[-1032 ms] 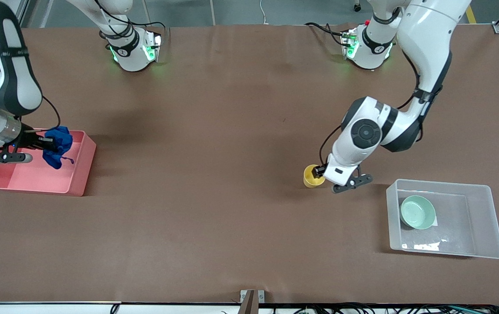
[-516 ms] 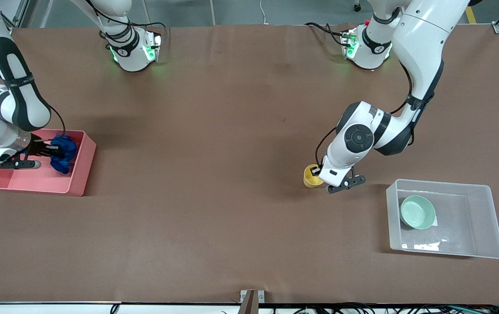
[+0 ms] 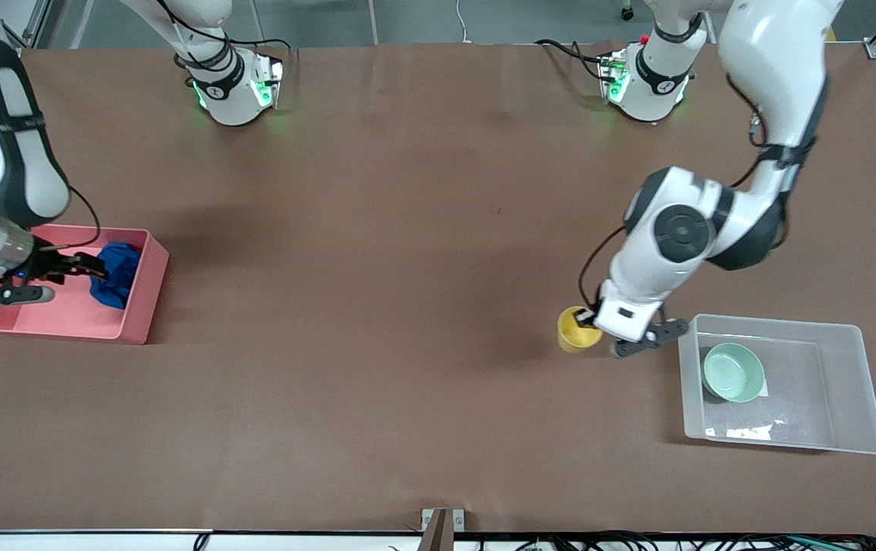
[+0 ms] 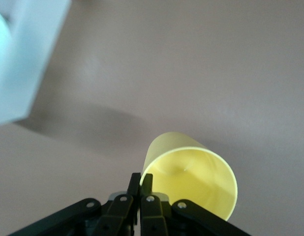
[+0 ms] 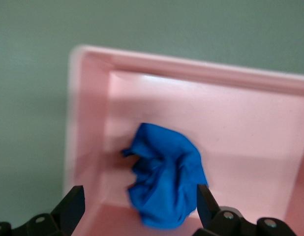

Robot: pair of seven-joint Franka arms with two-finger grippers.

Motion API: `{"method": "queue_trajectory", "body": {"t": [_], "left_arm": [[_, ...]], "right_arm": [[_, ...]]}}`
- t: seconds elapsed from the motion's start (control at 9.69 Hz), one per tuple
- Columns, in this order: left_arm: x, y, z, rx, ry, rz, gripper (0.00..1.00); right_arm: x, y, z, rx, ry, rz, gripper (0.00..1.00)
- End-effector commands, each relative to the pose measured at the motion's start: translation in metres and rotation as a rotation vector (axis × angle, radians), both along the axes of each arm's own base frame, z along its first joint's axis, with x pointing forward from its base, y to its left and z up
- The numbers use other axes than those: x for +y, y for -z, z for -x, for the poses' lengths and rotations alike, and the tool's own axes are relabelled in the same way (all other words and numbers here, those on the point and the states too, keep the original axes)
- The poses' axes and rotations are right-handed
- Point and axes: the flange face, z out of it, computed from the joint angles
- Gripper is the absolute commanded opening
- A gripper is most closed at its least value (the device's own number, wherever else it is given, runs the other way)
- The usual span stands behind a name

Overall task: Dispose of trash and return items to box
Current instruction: 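Grasp the yellow cup while the right gripper releases the cloth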

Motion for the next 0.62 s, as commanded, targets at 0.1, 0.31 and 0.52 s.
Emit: {"method": "queue_trajectory", "body": {"t": [0.1, 0.31, 0.52], "left_arm": [[0.101, -0.012, -0.037, 0.014, 0.139, -0.038, 0.0], [0.178, -0.008, -0.047, 0.024, 0.254, -0.049, 0.0], [0.236, 0.001, -0.054, 0.032, 0.342, -0.063, 0.0]], "right_arm": [[0.05, -0.125, -0.007, -0.012, 0.006, 0.015, 1.0], [0.099, -0.177, 0.011, -0.032, 0.029, 0.023, 1.0], [0.133, -0.217, 0.034, -0.042, 0.035, 0.026, 1.0]]}}
